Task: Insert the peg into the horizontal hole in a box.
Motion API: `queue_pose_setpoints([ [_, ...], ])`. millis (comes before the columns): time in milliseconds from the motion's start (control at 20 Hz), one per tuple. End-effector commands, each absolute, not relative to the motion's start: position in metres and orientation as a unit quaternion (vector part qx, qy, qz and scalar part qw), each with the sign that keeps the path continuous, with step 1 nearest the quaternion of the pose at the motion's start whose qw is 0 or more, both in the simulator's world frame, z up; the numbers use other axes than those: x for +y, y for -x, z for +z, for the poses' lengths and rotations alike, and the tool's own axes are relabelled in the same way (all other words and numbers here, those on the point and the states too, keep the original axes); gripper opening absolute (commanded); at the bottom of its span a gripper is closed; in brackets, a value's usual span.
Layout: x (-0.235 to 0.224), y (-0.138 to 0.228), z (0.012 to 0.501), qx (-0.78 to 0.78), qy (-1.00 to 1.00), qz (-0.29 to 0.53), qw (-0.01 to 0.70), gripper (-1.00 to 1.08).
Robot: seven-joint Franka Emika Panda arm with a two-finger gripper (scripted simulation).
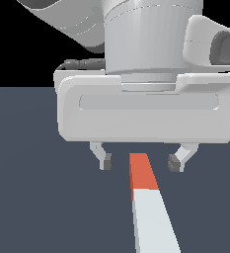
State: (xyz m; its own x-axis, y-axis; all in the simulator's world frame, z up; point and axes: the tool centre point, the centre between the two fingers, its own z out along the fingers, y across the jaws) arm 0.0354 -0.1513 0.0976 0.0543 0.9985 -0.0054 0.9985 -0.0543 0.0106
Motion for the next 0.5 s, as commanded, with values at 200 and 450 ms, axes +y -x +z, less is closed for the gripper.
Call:
queue_pose_setpoints([
  [200, -0.181, -0.045, 0.076, 0.687, -0.727, 0.001, 0.001, 1.00],
  [450, -0.190, -0.047, 0.070, 0.686, -0.727, 0.000, 0.000, 1.00],
])
